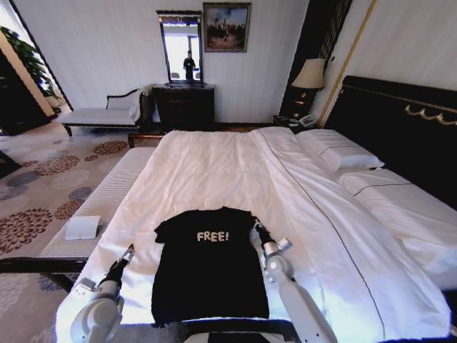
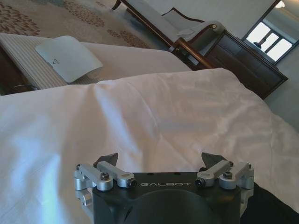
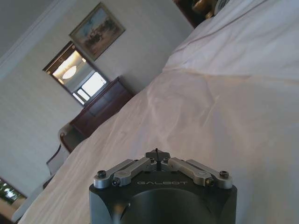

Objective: Fold the clothes on the bed.

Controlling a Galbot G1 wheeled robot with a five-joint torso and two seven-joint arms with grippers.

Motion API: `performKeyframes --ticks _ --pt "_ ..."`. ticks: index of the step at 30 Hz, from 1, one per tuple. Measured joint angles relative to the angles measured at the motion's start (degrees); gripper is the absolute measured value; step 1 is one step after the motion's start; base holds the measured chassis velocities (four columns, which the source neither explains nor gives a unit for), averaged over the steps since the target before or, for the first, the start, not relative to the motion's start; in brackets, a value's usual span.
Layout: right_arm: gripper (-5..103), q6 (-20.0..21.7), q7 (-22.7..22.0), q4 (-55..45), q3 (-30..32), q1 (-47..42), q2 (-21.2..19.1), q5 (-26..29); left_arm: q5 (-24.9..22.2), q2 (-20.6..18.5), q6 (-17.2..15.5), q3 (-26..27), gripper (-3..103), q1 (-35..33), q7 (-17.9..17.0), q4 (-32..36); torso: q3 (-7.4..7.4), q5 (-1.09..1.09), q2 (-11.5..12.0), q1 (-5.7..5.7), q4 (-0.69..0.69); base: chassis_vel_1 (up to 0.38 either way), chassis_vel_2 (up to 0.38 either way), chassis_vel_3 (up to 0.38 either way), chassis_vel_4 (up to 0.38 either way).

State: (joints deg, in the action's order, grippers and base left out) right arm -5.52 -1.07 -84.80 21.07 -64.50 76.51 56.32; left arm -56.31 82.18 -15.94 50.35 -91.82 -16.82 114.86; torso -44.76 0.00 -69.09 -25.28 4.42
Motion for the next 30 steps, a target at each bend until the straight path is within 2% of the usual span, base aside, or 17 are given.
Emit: performKeyframes --ticks 7,22,30 --pt "0 -0.96 -0.18 -0.92 0.83 -1.39 0.03 -0.02 -0.28 -0.11 -0.03 0.07 100 -0.21 -0.01 0.61 0.0 0.0 0.0 0.0 0.0 0.0 0.0 0.0 0.0" --pt "0 -3.95 -1.83 -4.57 6.26 -7.14 3.39 -1.44 -1.14 -0.14 0.04 0.24 100 -0.48 -0.06 1.08 0.0 -0.01 0.0 0.0 0.0 0.0 0.0 0.0 0.0" --pt "0 -4.43 -1.91 -2.59 7.35 -6.71 3.2 -1.68 -1.23 -0.14 0.08 0.11 100 -0.63 -0.06 1.33 0.0 -0.01 0.0 0.0 0.0 0.0 0.0 0.0 0.0"
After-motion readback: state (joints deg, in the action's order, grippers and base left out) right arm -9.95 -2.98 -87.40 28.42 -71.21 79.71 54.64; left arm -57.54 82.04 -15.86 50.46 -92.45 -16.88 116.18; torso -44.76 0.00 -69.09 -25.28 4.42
